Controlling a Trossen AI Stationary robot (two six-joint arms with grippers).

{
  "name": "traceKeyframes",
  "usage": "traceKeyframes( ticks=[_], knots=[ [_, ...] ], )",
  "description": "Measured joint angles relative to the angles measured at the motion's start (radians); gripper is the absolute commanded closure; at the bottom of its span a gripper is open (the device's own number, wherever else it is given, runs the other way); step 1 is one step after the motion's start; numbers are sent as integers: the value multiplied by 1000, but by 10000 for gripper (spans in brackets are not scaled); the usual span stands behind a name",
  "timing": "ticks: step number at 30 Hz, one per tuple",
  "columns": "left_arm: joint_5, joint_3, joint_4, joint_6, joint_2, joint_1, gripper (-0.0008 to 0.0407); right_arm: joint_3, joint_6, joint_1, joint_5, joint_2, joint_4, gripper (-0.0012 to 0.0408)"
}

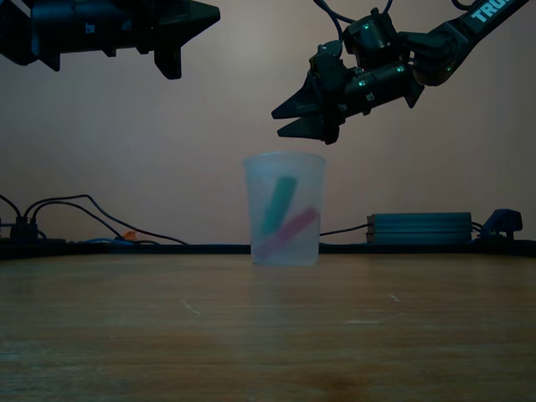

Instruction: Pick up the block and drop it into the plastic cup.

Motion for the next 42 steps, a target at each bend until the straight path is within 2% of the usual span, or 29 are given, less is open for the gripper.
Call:
traceKeyframes(
  ticks=[5, 10, 16, 20, 25, 33, 38, 42],
  knots=[
    [0, 0, 0, 0, 0, 0, 399, 0, 0, 3, -3, -23, -3, 178],
    [0, 0, 0, 0, 0, 0, 399, -26, -1, 16, -13, -106, -19, 256],
    [0, 0, 0, 0, 0, 0, 399, -127, -2, 56, -20, -252, -18, 353],
    [0, 0, 0, 0, 0, 0, 399, -214, 0, 95, -22, -345, -7, 400],
    [0, 0, 0, 0, 0, 0, 399, -334, 39, 159, -21, -418, 70, 377],
    [0, 0, 0, 0, 0, 0, 399, -529, 122, 242, -6, -428, 317, 363],
    [0, 0, 0, 0, 0, 0, 399, -594, 147, 274, 22, -420, 373, 363],
    [0, 0, 0, 0, 0, 0, 399, -601, 150, 285, 26, -417, 373, 363]
  ],
)
